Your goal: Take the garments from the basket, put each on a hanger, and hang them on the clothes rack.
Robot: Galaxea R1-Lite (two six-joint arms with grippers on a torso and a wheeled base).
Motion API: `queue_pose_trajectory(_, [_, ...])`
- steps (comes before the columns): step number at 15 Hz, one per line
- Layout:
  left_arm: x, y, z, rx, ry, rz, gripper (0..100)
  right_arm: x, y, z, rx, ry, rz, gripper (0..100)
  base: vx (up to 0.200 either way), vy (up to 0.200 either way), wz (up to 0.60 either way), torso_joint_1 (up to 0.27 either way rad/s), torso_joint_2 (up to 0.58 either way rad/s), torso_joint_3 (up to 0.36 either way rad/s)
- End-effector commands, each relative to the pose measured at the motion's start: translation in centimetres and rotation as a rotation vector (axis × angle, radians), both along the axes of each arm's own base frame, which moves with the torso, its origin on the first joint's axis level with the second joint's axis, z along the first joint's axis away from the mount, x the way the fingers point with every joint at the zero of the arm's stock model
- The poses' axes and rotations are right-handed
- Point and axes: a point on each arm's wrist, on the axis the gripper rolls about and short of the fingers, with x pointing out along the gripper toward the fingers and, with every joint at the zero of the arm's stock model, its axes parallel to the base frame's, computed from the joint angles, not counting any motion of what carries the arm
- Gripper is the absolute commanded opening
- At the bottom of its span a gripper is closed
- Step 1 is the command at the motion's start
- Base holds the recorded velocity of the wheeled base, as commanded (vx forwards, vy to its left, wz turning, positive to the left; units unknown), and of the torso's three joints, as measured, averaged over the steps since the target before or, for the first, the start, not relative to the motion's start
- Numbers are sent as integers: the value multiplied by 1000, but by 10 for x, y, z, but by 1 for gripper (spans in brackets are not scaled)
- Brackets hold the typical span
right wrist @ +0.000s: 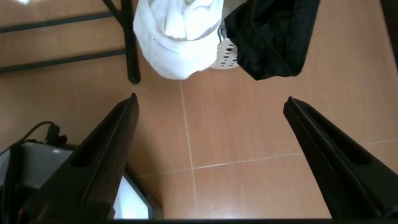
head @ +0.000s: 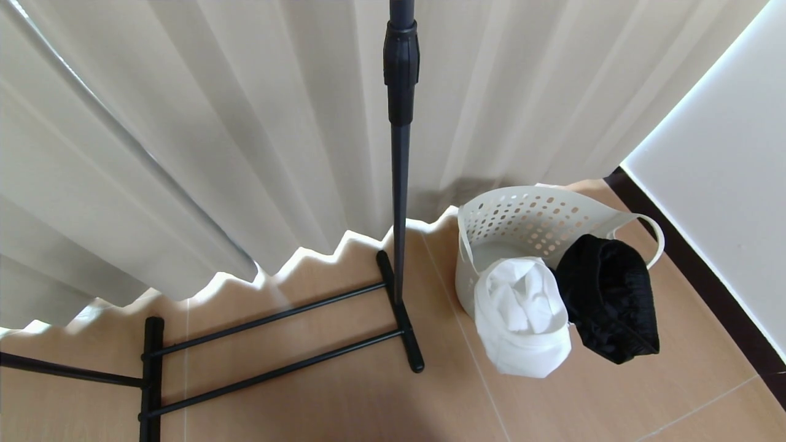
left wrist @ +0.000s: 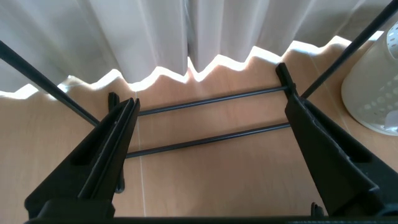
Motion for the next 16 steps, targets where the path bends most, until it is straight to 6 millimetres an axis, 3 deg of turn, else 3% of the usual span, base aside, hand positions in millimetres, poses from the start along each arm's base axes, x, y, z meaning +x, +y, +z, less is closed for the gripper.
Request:
queue_pose_trajectory(1, [0, 0, 0, 0, 1, 0, 100, 71, 4, 31, 8, 214, 103, 100, 0, 0, 0, 0, 0, 0])
queue_pose_trajectory(4, [0, 0, 0, -1, 1, 2, 100, 115, 22, 37, -258, 266, 356, 100, 0, 0, 0, 0, 0, 0])
queue_pose_trajectory(6, [0, 0, 0, 0, 1, 0, 100, 157, 32, 33, -494, 306, 472, 100, 0, 0, 0, 0, 0, 0])
queue_pose_trajectory(7, [0, 0, 0, 0, 1, 0, 100, 159, 33, 33, -505, 304, 474, 100, 0, 0, 0, 0, 0, 0])
queue_pose_trajectory(8, [0, 0, 0, 0, 1, 0, 100, 193, 46, 32, -695, 326, 479, 100, 0, 0, 0, 0, 0, 0])
queue_pose_trajectory(13, [0, 0, 0, 0, 1, 2, 100, 269, 78, 31, -815, 339, 372, 100, 0, 0, 0, 0, 0, 0])
queue_pose_trajectory(16, [0, 0, 0, 0, 1, -1, 100, 298, 85, 30, -826, 330, 326, 100, 0, 0, 0, 0, 0, 0])
